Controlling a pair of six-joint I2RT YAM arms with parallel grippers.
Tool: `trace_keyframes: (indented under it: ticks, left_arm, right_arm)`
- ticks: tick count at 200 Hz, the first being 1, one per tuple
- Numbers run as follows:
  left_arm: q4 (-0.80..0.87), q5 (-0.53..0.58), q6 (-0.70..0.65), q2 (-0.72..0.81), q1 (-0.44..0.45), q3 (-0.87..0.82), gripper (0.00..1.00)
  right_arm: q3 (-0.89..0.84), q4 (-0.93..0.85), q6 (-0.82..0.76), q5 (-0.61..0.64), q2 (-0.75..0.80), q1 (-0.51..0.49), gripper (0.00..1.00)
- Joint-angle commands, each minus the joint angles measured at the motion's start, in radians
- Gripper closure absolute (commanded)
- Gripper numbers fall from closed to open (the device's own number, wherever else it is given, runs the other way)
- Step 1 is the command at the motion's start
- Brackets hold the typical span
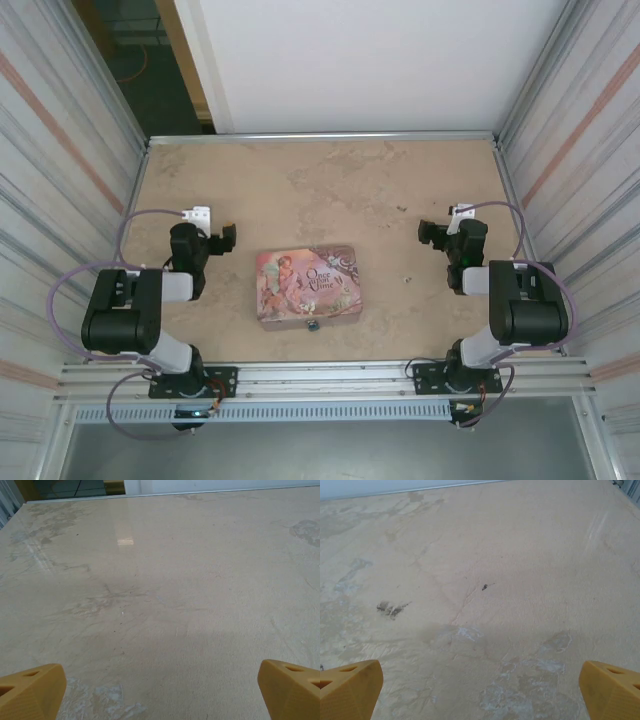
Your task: Unlock a padlock with a key
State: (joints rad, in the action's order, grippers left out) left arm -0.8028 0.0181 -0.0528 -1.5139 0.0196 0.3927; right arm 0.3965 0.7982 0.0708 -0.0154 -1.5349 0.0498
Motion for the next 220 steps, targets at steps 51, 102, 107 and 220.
trace_keyframes:
  ticks: [51, 102, 107, 220]
  left_arm:
    - [0.007, -0.007, -0.005, 0.002, 0.003, 0.018, 0.01]
    - [0.007, -0.006, -0.006, 0.003, 0.003, 0.017, 0.01]
    - [0.007, -0.006, -0.006, 0.003, 0.003, 0.016, 0.01]
    - [0.092, -0.001, -0.004, 0.057, 0.004, 0.043, 0.01]
  right_arm:
    - [0.016, -0.006, 0.017, 0.021, -0.007, -0.006, 0.01]
    - [0.015, -0.006, 0.017, 0.021, -0.007, -0.005, 0.01]
    - [0.014, -0.005, 0.017, 0.021, -0.006, -0.005, 0.01]
    - [0.025, -0.041, 0.021, 0.005, 0.014, 0.001, 0.01]
